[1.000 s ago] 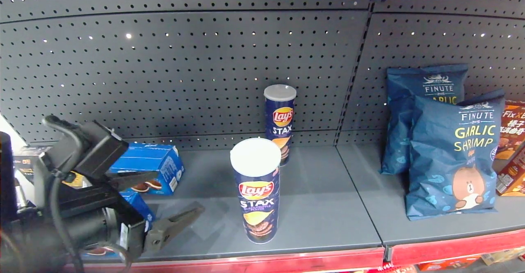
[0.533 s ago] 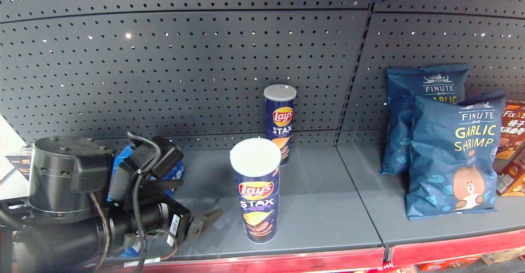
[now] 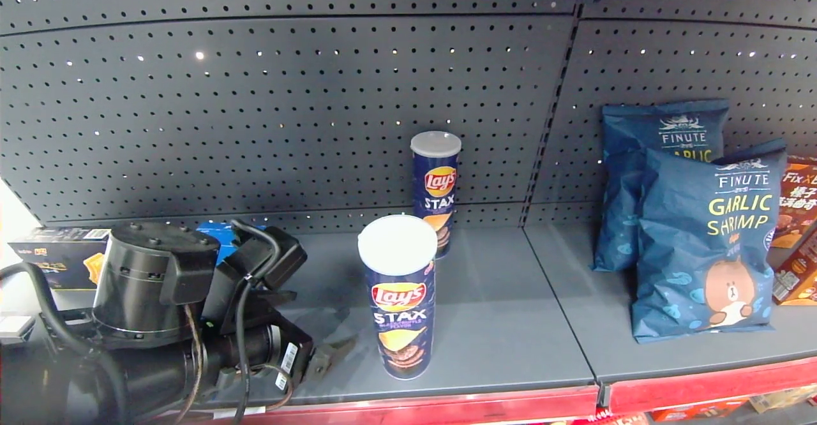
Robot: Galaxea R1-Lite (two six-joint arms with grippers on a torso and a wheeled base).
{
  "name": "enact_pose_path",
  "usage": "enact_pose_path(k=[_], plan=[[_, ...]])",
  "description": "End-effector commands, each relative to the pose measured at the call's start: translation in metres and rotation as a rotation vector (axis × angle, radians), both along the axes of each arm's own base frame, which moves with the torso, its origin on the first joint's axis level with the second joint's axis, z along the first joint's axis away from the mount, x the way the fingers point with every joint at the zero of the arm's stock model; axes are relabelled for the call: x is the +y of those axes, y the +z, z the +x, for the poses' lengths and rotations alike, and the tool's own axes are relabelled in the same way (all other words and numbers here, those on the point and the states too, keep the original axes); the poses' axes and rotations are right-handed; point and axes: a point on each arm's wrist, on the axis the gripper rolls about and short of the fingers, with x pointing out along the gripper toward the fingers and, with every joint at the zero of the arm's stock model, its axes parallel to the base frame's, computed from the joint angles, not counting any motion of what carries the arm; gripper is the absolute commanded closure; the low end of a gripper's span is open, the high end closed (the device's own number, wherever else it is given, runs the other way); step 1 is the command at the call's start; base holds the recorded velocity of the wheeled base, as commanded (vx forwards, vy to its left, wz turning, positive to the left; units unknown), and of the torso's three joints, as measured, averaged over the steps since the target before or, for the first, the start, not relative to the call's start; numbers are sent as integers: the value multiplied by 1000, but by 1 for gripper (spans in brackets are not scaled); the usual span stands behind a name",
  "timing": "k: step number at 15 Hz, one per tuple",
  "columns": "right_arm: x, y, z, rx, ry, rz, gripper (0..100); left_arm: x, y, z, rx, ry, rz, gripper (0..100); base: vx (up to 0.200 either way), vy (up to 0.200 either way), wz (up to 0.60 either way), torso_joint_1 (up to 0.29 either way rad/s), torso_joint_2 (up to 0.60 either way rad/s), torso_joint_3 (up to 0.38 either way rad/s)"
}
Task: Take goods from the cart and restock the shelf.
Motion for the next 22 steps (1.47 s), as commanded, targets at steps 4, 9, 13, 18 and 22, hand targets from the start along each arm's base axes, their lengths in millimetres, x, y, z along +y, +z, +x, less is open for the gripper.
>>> enact_pose_path(k=[4, 9, 13, 18, 22], plan=[[0, 0, 0, 2, 0, 0, 0, 0, 0, 0, -2, -1, -2, 0, 0, 0, 0, 0, 0, 0], [0, 0, 0, 2, 0, 0, 0, 0, -1, 0, 4, 2, 0, 0, 0, 0, 0, 0, 0, 0], [0, 0, 0, 2, 0, 0, 0, 0, 0, 0, -6, 12, 4, 0, 0, 0, 0, 0, 0, 0], [0, 0, 0, 0, 0, 0, 0, -6, 2, -2, -12, -15, 0, 0, 0, 0, 0, 0, 0, 0], [0, 0, 0, 0, 0, 0, 0, -18, 1, -1, -11, -30, 9, 0, 0, 0, 0, 0, 0, 0]])
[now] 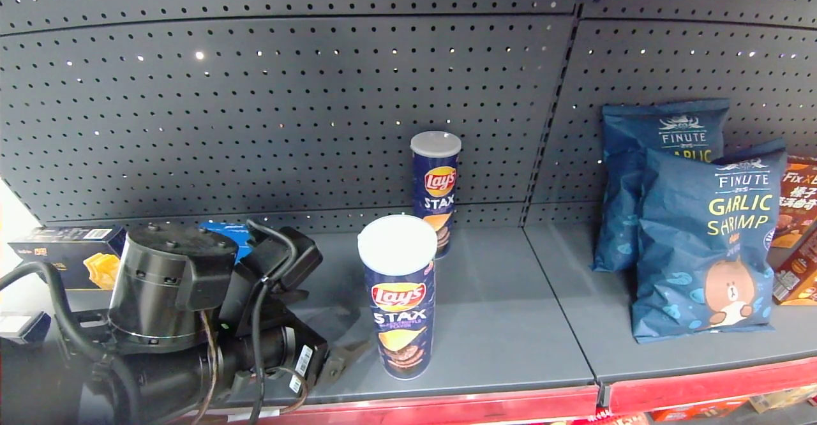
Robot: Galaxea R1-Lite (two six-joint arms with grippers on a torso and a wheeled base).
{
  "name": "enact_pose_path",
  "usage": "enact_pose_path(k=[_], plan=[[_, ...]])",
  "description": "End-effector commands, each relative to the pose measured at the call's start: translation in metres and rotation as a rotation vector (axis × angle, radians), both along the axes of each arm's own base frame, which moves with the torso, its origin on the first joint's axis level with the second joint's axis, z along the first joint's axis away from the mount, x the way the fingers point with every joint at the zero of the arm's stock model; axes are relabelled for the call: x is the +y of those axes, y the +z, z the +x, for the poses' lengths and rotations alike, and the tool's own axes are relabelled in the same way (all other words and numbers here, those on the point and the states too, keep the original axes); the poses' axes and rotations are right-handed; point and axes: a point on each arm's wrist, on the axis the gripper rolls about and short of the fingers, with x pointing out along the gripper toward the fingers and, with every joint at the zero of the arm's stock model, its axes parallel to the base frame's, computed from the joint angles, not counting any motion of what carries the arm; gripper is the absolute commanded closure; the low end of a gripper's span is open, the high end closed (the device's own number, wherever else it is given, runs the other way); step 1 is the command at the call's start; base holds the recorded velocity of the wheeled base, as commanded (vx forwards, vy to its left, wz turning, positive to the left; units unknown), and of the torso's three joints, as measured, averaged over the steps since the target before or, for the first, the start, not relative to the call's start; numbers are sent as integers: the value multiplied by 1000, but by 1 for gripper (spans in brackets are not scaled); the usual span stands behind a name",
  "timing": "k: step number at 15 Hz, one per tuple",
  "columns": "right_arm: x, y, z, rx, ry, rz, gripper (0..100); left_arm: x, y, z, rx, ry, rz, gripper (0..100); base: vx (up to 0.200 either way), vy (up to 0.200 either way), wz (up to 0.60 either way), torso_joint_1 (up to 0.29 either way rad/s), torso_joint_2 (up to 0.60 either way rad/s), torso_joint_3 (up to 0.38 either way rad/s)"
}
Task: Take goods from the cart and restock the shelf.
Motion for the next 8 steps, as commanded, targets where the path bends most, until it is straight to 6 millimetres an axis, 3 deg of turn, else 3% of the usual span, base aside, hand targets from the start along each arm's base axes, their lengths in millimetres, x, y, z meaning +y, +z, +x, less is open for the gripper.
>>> enact_pose_path(k=[1, 5, 8], plan=[[0, 0, 0, 2, 0, 0, 0, -5, 0, 2, 0, -9, 1, 0, 0, 0, 0, 0, 0, 0], [0, 0, 0, 2, 0, 0, 0, -10, 2, 4, -5, -17, -2, 0, 0, 0, 0, 0, 0, 0], [0, 0, 0, 1, 0, 0, 0, -3, -1, 4, -6, 21, 19, 0, 0, 0, 0, 0, 0, 0]])
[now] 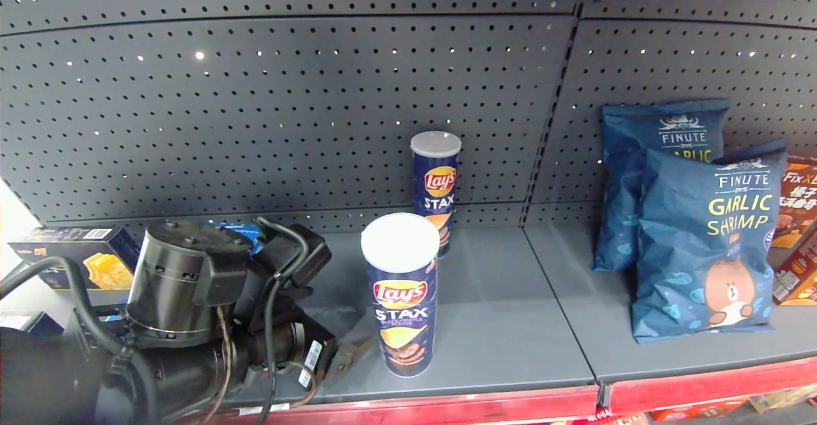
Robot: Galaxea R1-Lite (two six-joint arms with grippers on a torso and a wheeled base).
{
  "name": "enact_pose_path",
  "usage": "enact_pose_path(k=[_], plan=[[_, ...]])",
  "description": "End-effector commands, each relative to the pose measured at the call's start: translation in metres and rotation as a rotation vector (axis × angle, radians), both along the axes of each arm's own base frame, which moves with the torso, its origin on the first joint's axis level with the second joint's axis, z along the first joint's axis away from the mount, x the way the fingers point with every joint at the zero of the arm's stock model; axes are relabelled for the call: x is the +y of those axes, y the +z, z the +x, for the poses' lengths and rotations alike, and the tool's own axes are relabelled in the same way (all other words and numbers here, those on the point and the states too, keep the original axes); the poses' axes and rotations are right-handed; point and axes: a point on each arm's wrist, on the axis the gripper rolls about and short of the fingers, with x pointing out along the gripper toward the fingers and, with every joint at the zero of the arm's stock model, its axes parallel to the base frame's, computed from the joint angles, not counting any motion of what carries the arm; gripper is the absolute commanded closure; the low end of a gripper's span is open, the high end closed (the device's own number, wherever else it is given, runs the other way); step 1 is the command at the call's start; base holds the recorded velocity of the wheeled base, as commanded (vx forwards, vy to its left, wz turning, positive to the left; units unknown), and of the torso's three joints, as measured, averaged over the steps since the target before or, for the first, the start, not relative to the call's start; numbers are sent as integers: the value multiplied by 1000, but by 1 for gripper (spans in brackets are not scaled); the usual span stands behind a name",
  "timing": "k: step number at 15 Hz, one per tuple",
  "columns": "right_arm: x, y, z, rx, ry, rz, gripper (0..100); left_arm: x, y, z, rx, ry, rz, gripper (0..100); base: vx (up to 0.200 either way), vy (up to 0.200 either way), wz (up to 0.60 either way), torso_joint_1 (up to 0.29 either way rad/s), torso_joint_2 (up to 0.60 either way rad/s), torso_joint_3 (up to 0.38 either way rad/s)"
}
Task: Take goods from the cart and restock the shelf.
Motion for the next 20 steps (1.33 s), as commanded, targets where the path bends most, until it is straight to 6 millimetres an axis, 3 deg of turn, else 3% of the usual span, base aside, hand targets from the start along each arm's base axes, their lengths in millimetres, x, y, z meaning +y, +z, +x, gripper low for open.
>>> enact_pose_path(k=[1, 7, 20], plan=[[0, 0, 0, 1, 0, 0, 0, 6, 0, 2, -3, 25, 4, 0, 0, 0, 0, 0, 0, 0], [0, 0, 0, 2, 0, 0, 0, -4, -5, 13, -20, 15, -9, 0, 0, 0, 0, 0, 0, 0], [0, 0, 0, 2, 0, 0, 0, -27, -3, 14, -35, -26, -10, 0, 0, 0, 0, 0, 0, 0]])
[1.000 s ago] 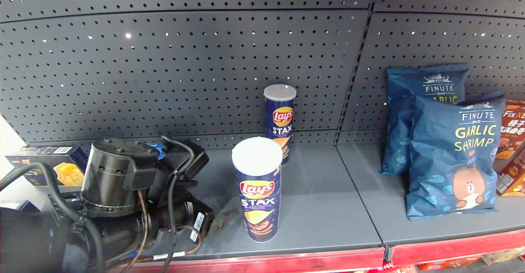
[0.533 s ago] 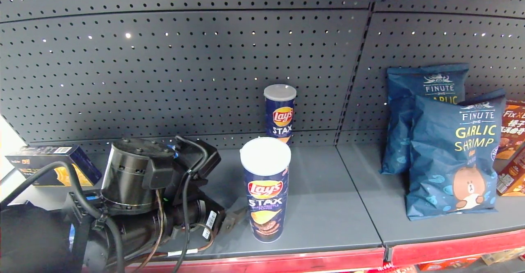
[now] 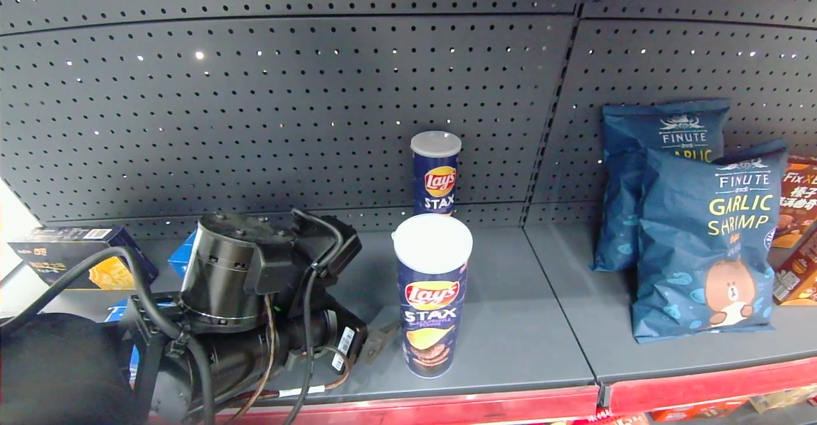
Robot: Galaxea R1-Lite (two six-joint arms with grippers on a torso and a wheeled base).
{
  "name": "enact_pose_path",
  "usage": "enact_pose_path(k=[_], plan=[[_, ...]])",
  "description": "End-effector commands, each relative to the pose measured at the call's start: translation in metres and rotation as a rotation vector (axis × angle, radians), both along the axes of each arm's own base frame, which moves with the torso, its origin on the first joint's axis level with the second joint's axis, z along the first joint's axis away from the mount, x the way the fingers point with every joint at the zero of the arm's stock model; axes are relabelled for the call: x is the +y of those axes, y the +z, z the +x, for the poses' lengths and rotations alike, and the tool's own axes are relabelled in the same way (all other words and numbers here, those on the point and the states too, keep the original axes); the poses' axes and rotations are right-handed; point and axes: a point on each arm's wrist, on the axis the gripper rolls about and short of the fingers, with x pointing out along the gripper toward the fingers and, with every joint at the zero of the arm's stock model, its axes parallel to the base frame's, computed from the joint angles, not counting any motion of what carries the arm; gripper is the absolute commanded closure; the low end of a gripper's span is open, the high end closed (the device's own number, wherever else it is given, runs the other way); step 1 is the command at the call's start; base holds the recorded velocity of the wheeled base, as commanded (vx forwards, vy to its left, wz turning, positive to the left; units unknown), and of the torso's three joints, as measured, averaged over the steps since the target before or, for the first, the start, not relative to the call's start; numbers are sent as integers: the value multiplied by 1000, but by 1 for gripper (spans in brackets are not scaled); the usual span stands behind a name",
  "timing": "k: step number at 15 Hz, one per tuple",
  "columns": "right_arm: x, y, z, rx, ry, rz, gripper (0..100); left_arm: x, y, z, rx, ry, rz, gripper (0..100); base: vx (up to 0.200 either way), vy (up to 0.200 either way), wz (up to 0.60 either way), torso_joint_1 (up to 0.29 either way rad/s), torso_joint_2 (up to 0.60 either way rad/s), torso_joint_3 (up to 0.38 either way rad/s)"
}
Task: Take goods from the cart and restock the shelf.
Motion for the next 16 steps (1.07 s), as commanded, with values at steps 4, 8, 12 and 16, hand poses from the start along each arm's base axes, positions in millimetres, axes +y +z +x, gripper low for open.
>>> enact_pose_path(k=[4, 8, 12, 16], plan=[[0, 0, 0, 0, 0, 0, 0, -3, 0, 0, -1, -9, -1, 0, 0, 0, 0, 0, 0, 0], [0, 0, 0, 0, 0, 0, 0, -6, 1, 0, -5, -14, -4, 0, 0, 0, 0, 0, 0, 0], [0, 0, 0, 2, 0, 0, 0, -9, 1, 2, -4, -17, -3, 0, 0, 0, 0, 0, 0, 0], [0, 0, 0, 2, 0, 0, 0, -13, 1, 1, -8, -26, -1, 0, 0, 0, 0, 0, 0, 0]])
